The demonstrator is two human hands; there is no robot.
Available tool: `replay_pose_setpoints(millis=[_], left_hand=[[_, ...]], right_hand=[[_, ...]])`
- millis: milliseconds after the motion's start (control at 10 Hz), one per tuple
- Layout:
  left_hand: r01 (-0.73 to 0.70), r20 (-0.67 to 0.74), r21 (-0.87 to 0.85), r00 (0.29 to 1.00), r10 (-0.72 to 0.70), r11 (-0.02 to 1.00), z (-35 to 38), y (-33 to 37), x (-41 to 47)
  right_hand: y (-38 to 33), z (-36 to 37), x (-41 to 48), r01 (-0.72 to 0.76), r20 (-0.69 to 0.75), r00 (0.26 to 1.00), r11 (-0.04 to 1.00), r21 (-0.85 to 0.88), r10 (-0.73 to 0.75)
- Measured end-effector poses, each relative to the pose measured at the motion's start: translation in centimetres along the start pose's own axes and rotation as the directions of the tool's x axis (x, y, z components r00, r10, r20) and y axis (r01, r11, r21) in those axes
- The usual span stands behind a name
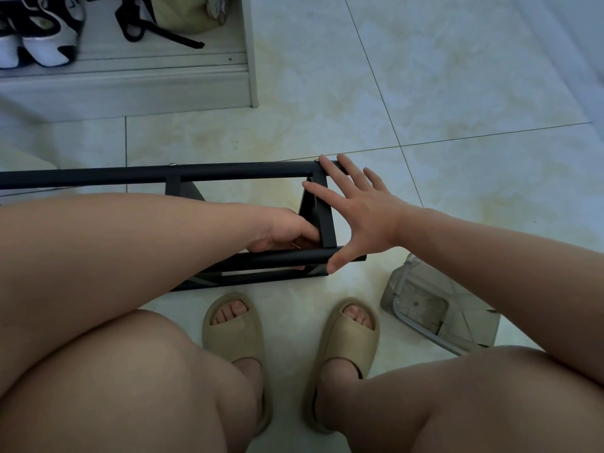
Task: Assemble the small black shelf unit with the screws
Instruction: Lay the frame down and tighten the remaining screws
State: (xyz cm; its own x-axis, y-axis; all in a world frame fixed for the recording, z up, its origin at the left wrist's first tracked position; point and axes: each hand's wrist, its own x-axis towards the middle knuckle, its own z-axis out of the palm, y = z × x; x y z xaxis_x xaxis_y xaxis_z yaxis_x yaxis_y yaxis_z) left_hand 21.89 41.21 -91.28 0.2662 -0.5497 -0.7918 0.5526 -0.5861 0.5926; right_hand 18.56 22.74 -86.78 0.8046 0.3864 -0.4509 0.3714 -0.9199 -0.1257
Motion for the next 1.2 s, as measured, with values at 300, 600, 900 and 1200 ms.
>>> replay_pose_setpoints(millis=[300,600,900,1200], left_hand=[[-0.072,-0.074,0.072,0.994,0.077,0.995,0.04,0.09,0.09],[-0.004,-0.014,-0.007,1.000,0.004,1.000,-0.16,-0.12,-0.09],[-0.059,-0.081,0.047,0.995,0.062,0.997,0.15,0.07,0.03],[0.016,-0.013,0.003,1.000,-0.015,1.000,0.02,0.07,0.00]], right_hand=[[0.11,-0.38,0.37,-0.003,0.047,0.999,1.000,-0.012,0.003],[0.07,-0.04,0.28,0.005,0.028,1.000,1.000,-0.009,-0.004],[0.00,-0.06,0.20,-0.002,0.026,1.000,1.000,-0.011,0.002],[-0.03,-0.12,0.14,-0.001,0.024,1.000,1.000,-0.014,0.001]])
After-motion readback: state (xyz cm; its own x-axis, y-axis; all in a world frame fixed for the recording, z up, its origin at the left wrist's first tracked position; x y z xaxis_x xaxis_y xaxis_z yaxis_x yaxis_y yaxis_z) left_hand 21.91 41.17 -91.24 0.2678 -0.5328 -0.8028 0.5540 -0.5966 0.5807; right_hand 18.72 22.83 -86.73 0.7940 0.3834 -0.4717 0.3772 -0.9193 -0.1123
